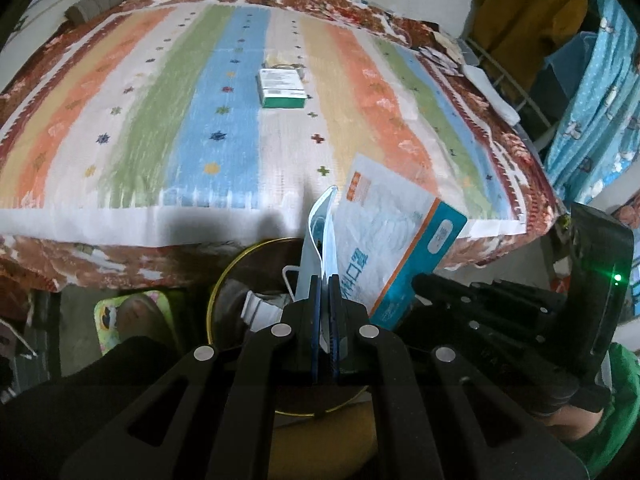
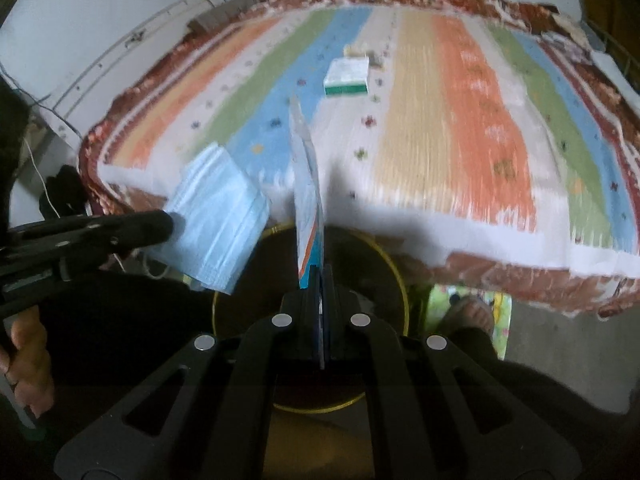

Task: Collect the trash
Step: 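Open both tools to drop the mask and mask package into the bin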

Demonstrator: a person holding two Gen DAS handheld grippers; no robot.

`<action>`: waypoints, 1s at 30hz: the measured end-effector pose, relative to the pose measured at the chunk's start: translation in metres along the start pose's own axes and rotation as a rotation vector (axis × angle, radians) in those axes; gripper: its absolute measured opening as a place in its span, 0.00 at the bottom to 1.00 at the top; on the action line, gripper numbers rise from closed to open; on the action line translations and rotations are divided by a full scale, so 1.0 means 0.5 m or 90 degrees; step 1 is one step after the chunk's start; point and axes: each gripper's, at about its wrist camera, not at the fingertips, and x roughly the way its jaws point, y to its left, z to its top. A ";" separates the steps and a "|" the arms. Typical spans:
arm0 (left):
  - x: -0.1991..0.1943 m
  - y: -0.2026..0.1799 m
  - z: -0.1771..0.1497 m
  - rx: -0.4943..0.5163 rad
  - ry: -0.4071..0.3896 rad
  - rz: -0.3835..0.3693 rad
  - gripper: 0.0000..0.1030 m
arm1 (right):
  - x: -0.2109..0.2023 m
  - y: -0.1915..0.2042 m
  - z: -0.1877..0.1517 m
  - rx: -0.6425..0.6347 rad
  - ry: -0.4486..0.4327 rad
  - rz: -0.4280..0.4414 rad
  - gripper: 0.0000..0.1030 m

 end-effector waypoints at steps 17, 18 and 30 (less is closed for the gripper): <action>0.121 0.015 -0.019 -0.036 0.110 0.035 0.03 | 0.117 -0.011 -0.020 0.026 0.127 -0.004 0.01; 0.130 0.017 -0.020 -0.041 0.121 0.031 0.03 | 0.124 -0.012 -0.021 0.029 0.134 -0.008 0.01; 0.190 0.039 -0.027 -0.084 0.174 0.052 0.03 | 0.176 -0.039 -0.028 0.070 0.190 -0.014 0.01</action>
